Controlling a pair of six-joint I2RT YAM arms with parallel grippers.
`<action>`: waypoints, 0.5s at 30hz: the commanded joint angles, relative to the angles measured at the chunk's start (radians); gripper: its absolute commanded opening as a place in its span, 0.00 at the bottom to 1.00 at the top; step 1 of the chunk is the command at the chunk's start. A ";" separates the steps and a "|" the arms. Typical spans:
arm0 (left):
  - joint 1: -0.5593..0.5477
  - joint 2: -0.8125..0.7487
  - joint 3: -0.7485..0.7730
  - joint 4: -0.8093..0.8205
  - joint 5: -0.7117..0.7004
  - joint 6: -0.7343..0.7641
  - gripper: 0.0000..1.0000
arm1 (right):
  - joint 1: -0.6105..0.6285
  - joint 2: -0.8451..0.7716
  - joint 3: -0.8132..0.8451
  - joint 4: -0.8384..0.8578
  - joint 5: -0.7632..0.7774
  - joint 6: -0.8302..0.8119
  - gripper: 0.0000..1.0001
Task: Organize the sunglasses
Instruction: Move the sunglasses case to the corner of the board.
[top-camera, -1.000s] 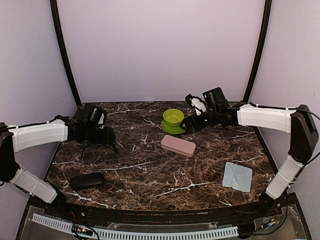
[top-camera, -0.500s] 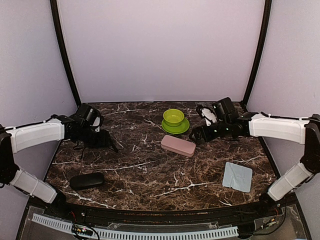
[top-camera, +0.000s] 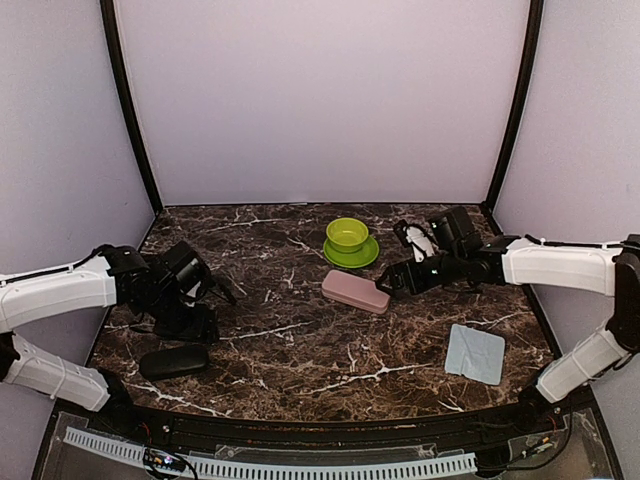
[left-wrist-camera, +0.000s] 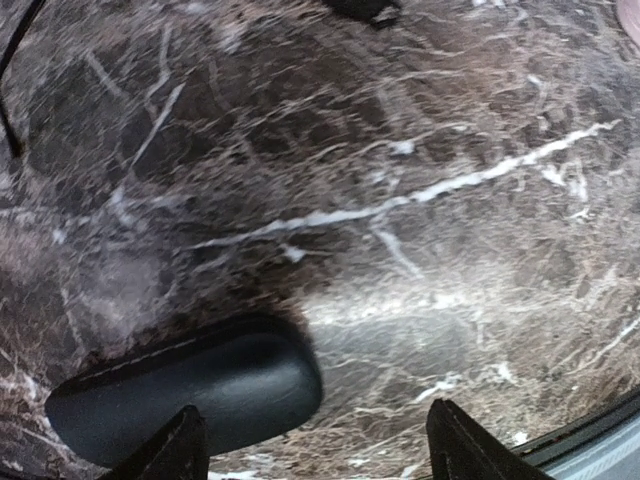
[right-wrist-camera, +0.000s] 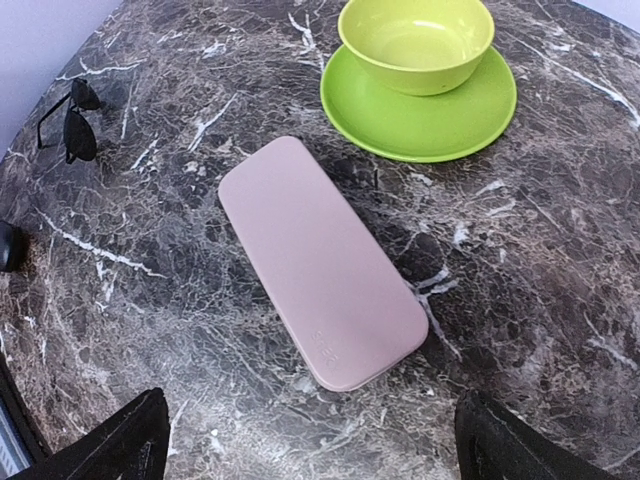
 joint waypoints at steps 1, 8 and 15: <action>-0.001 -0.057 -0.055 -0.145 -0.117 -0.118 0.78 | 0.020 0.027 -0.018 0.080 -0.062 0.019 1.00; 0.059 -0.190 -0.188 -0.054 -0.158 -0.261 0.79 | 0.028 0.042 -0.016 0.099 -0.105 0.009 1.00; 0.181 -0.397 -0.265 -0.018 -0.219 -0.353 0.80 | 0.030 0.037 -0.008 0.118 -0.160 0.003 1.00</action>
